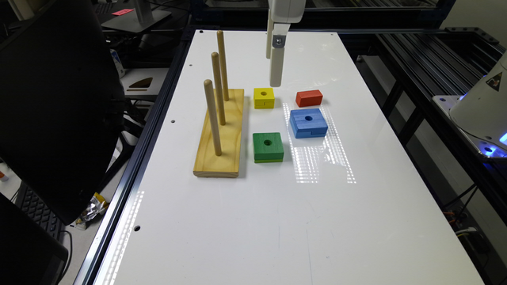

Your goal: Pick up green block.

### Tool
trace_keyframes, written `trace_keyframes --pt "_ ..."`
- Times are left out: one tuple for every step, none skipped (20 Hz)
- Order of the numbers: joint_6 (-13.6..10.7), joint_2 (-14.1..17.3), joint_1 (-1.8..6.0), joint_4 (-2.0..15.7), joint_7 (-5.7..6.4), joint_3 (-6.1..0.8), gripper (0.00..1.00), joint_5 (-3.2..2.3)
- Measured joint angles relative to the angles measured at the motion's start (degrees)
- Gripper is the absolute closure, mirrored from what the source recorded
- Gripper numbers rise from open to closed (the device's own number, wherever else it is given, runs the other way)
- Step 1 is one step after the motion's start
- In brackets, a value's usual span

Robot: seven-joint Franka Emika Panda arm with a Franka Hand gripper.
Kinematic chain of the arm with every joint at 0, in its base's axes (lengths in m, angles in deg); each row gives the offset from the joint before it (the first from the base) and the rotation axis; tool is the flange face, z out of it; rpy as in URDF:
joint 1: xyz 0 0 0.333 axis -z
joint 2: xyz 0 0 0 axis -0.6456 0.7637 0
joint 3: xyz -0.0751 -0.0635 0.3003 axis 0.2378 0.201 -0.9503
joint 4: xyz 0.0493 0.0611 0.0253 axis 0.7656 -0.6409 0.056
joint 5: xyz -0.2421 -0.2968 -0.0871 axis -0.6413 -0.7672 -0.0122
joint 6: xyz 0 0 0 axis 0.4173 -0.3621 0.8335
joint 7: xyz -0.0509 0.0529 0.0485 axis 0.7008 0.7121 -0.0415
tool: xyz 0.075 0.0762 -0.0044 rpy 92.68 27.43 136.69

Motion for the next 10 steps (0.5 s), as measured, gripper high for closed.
trace_keyframes --pt "0.0 0.0 0.0 0.0 0.0 0.0 0.0 0.0" --pt "0.0 0.0 0.0 0.0 0.0 0.0 0.0 0.01" --pt "0.0 0.0 0.0 -0.01 0.0 0.0 0.0 0.01" --pt "0.0 0.0 0.0 -0.01 0.0 0.0 0.0 0.02" --pt "0.0 0.0 0.0 -0.01 0.0 0.0 0.0 0.03" --pt "0.0 0.0 -0.02 -0.01 0.02 -0.05 0.0 0.07" --pt "0.0 0.0 -0.02 -0.01 0.05 -0.16 0.0 0.11" --pt "0.0 0.0 -0.02 0.0 0.14 -0.37 0.0 0.15" --pt "0.0 0.0 -0.03 0.0 0.35 -0.64 0.0 0.16" --pt "0.0 0.0 -0.03 0.0 0.58 -0.92 0.0 0.16"
